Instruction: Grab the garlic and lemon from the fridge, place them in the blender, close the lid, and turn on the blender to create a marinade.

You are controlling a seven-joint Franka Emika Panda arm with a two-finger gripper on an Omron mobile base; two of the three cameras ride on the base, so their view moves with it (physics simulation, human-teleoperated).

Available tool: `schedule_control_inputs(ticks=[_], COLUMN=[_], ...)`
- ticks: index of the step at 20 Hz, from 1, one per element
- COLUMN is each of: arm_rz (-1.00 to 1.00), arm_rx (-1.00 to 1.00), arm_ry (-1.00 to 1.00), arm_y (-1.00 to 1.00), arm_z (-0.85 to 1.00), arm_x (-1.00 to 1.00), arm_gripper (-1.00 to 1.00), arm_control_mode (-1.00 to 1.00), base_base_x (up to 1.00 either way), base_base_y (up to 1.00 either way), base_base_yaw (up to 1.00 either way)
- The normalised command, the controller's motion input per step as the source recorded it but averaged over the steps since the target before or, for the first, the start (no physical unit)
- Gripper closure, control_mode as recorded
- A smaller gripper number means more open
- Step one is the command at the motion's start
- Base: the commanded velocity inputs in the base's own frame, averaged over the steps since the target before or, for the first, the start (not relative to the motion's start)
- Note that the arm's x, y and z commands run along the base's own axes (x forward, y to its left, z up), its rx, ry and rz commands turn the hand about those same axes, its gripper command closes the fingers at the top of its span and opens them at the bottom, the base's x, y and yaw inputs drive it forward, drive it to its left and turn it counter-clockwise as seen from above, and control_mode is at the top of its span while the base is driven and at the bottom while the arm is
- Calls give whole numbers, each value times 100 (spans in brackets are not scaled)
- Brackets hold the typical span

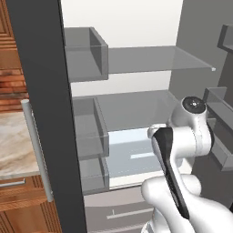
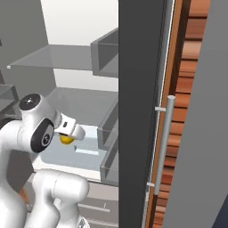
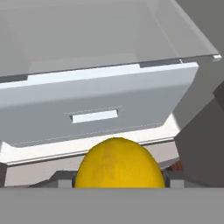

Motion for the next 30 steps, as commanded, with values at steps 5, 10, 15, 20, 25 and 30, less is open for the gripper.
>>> schedule_control_inputs(ticks=[5,10,15,20,25,30], arm_rz=[0,0,0,0,0,0], arm_rx=[0,0,0,0,0,0], arm_ry=[0,0,0,0,0,0], arm_y=[0,0,0,0,0,0], arm_z=[0,0,0,0,0,0], arm_x=[0,0,0,0,0,0], arm_gripper=[100,100,100,100,100,100], arm_control_mode=[100,100,100,100,100,100], base_base_x=[-93,-100,-100,-100,-100,-100], base_base_y=[31,23,18,5,2,17], base_base_yaw=[0,0,-3,-14,-22,-37])
